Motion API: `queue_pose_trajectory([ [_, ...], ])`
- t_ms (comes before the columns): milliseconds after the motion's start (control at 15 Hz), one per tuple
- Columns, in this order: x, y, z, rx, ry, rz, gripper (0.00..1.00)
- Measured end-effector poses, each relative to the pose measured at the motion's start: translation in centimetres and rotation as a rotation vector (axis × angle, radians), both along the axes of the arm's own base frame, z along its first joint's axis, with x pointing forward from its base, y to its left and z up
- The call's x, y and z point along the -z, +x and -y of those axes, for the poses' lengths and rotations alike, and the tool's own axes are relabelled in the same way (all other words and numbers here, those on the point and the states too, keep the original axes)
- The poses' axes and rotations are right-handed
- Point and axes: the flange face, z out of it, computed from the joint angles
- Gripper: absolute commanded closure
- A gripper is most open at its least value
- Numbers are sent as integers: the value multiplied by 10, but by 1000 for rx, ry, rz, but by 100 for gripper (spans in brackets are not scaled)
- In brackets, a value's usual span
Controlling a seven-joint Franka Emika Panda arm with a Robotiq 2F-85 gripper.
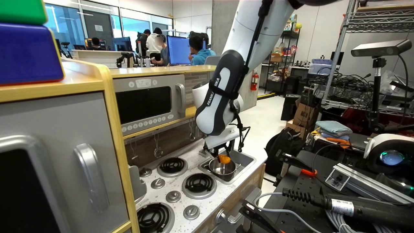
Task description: Put the orange object in the pot in the sink
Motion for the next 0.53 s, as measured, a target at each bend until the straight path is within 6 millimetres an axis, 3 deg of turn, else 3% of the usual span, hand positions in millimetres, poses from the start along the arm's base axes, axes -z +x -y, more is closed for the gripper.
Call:
queue_pose_trajectory([
  [200,11,-1,35,125,-8,-56,80],
  [400,18,8,37,178,-7,-69,78],
  [467,20,12,32,187,-6,-70,59],
  [533,22,16,26,194,-3,-70,32],
])
